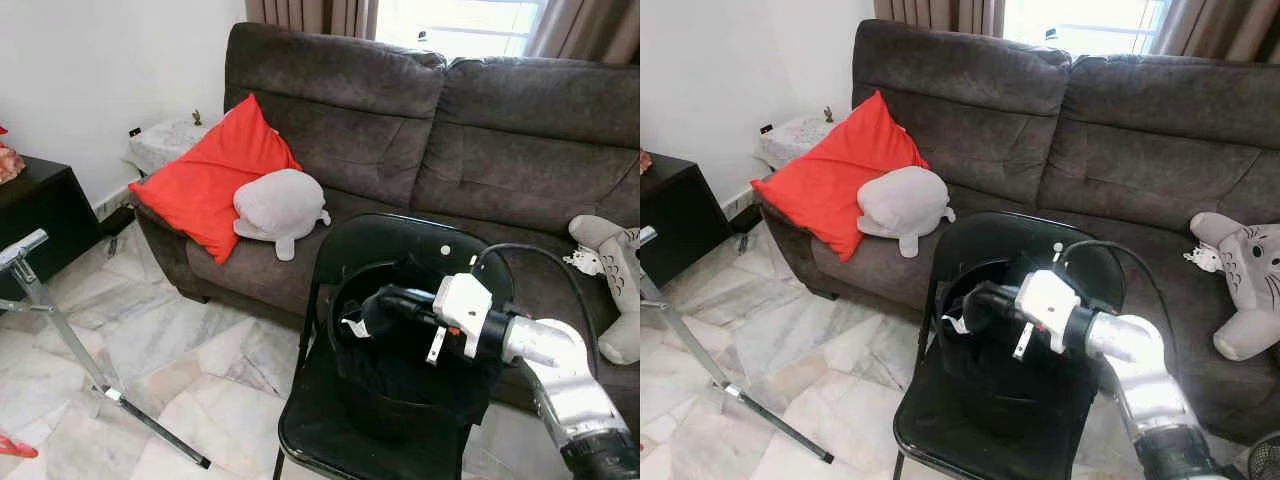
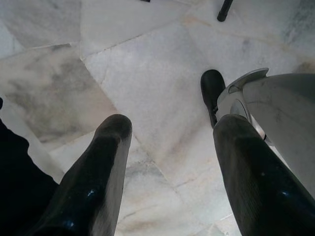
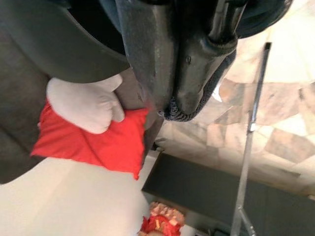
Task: Hang hanger
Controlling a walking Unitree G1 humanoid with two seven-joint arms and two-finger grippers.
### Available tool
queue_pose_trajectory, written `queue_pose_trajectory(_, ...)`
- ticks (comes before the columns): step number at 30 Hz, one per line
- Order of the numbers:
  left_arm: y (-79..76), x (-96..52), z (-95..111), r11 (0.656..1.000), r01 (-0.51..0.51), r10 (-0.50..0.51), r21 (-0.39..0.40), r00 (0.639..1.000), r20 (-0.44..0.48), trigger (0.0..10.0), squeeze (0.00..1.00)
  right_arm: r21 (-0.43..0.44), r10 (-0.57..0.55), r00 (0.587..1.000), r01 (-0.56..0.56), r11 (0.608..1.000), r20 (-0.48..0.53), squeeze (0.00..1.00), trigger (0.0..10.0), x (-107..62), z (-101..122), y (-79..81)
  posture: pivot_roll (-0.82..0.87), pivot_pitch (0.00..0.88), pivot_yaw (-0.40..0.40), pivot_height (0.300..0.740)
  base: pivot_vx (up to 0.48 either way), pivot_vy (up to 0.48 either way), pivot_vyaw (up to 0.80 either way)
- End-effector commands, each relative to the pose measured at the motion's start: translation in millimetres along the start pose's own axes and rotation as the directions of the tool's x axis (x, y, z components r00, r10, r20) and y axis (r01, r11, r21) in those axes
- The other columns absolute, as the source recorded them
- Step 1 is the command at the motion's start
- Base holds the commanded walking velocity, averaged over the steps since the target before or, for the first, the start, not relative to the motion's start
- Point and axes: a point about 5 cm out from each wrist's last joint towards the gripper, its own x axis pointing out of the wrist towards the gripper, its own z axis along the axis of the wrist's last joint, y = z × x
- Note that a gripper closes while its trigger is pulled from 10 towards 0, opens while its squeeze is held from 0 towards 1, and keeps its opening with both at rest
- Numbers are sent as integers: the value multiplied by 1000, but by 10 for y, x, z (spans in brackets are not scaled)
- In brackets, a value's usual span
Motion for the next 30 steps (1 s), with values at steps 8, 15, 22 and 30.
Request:
queue_pose_trajectory(8,26,-10,-34,1000,-3,3,12,1000,-14,10000,0,8,98,991,-98,995,-88,0,157,164,-94,320,-34,0,33,740,0,0,0)
queue_pose_trajectory(15,32,-11,-34,1000,-6,6,11,1000,-13,10000,0,-8,147,983,-149,989,-112,0,2824,241,-71,424,-30,0,31,740,0,0,0)
queue_pose_trajectory(22,32,-11,-32,1000,-4,4,10,1000,-14,10000,0,-10,132,977,-135,991,-167,1000,10000,253,-127,461,-31,0,32,740,0,0,0)
queue_pose_trajectory(30,31,-10,-29,1000,0,0,10,1000,-16,10000,0,-55,86,980,-97,994,-177,1000,10000,219,-60,480,-40,0,36,740,0,0,0)
